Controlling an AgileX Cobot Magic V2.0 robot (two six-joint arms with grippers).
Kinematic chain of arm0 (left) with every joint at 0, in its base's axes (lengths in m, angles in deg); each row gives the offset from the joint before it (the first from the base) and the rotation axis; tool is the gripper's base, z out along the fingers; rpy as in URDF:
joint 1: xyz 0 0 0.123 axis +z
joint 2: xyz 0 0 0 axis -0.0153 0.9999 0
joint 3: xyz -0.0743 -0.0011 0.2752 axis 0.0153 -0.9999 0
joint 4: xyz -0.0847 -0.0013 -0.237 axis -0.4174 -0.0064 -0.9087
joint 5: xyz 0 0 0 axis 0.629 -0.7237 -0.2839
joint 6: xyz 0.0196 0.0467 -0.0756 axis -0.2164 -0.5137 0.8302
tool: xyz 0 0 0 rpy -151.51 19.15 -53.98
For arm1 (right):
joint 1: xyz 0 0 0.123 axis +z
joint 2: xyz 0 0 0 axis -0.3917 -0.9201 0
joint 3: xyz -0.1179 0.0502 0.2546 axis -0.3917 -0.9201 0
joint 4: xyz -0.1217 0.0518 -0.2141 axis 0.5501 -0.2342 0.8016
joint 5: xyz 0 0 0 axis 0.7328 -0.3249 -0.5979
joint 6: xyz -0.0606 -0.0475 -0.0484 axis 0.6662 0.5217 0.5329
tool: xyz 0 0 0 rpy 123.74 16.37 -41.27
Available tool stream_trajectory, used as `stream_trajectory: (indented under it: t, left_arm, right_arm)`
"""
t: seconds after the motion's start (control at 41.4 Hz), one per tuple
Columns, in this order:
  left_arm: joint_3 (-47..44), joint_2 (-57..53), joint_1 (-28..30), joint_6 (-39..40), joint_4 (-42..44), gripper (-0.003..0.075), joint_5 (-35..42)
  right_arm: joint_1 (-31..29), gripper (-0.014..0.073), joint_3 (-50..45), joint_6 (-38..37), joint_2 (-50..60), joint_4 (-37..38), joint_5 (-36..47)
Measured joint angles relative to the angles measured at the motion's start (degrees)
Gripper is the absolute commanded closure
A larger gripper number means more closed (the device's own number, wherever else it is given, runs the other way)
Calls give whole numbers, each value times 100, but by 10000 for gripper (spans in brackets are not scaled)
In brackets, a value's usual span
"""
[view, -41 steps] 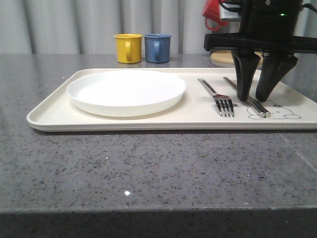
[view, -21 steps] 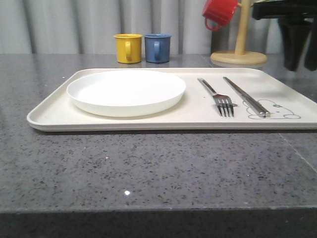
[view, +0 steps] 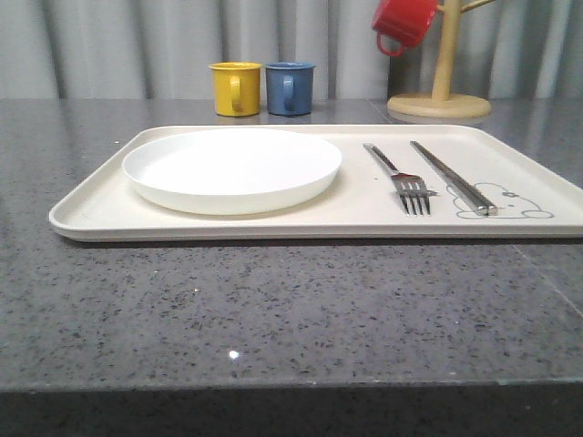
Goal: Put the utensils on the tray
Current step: 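Open the right gripper and raise it off the chopsticks, then lower the right gripper onto the metal spoon and grasp it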
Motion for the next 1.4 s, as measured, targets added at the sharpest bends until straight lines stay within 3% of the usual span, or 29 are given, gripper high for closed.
stream_trajectory:
  t: [0.653, 0.822, 1.088, 1.403]
  left_arm:
    - [0, 0, 0, 0, 0, 739, 0]
    - [0, 0, 0, 0, 0, 739, 0]
    - [0, 0, 0, 0, 0, 739, 0]
    - [0, 0, 0, 0, 0, 739, 0]
  right_arm:
    - [-94, 216, 9, 94, -831, 0, 274]
    - [-94, 343, 9, 98, -858, 0, 288]
    - [-94, 629, 9, 98, -863, 0, 288]
    - [-94, 662, 9, 98, -732, -67, 221]
